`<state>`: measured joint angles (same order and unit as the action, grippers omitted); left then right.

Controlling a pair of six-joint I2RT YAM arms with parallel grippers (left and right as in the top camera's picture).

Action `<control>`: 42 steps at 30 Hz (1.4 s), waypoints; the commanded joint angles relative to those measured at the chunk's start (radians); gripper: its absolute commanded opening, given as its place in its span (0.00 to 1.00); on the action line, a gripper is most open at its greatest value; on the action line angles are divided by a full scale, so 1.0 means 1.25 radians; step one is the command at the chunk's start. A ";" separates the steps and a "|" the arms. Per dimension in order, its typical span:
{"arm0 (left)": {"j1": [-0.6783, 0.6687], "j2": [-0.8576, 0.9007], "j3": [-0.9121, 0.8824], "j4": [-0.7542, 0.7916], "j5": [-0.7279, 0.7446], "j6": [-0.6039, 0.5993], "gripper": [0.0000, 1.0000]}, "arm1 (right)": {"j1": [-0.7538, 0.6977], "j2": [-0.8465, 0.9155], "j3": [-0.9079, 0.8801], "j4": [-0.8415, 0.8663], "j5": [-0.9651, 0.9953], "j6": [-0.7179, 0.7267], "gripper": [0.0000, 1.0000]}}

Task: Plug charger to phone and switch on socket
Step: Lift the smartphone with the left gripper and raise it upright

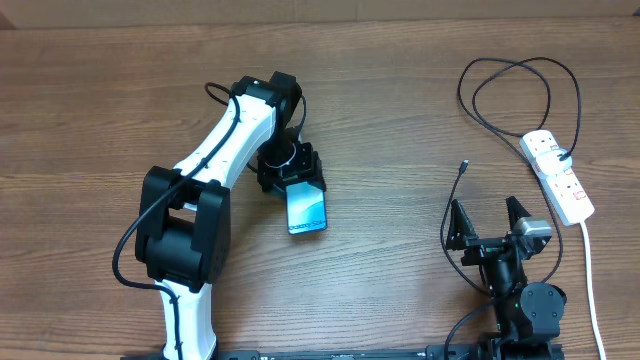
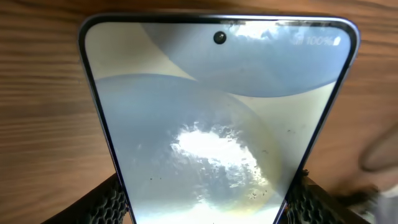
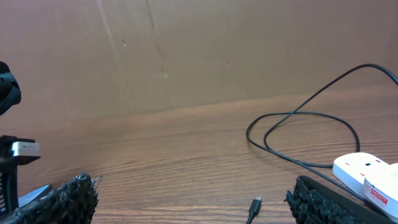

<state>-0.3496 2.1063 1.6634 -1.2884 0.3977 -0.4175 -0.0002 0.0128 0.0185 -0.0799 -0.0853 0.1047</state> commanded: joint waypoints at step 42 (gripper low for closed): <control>0.161 0.005 0.023 -0.077 0.494 0.047 0.46 | -0.002 -0.008 -0.009 0.003 0.008 0.006 1.00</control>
<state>-0.1608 2.1063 1.6634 -1.3773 0.9421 -0.3828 -0.0002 0.0128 0.0185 -0.0795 -0.0853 0.1051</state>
